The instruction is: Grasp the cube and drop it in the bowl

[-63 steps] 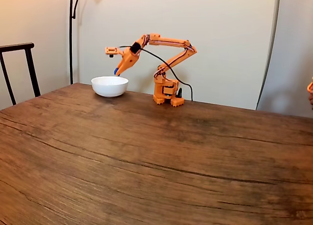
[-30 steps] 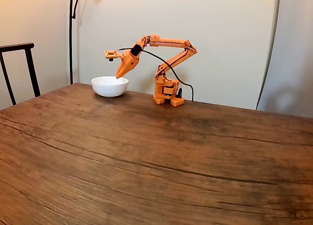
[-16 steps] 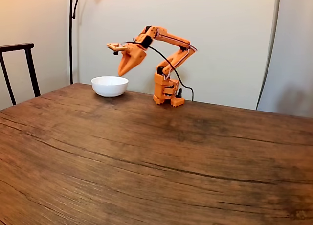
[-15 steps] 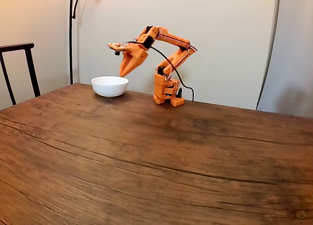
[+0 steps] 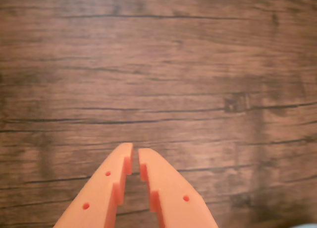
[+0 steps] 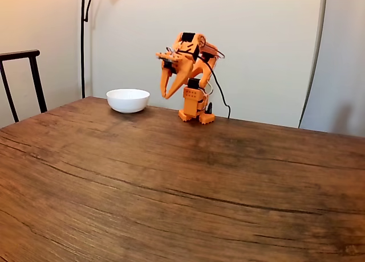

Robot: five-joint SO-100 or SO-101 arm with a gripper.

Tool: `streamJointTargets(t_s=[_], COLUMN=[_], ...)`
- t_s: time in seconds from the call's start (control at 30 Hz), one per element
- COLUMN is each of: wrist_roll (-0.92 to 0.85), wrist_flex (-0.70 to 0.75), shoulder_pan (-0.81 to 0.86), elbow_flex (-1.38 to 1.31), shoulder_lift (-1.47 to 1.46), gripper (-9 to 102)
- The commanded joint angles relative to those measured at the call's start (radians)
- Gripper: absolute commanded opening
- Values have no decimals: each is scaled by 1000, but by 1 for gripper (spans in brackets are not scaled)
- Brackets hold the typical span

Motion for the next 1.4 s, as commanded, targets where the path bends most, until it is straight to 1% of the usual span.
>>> streamJointTargets(t_s=[0.0, 0.17, 0.37, 0.47, 0.67, 0.8, 0.87, 0.93, 1.07, 1.17, 1.37], wrist_roll=[-5, -3, 8, 8, -3, -51, -61, -61, -63, -127, -186], wrist_flex=[-69, -126, -126, -124, -107, -15, 15, 15, 15, 20, 98], shoulder_pan=[-41, -64, -89, -91, -98, -158, -193, -216, -210, -212, -209], elbow_flex=[46, 120, 176, 247, 468, 571, 575, 583, 626, 699, 699], shoulder_lift=[15, 15, 46, 172, 561, 775, 784, 767, 773, 773, 765], gripper=[-1, -1, -1, -1, -1, -1, -1, -1, -1, -1, -1])
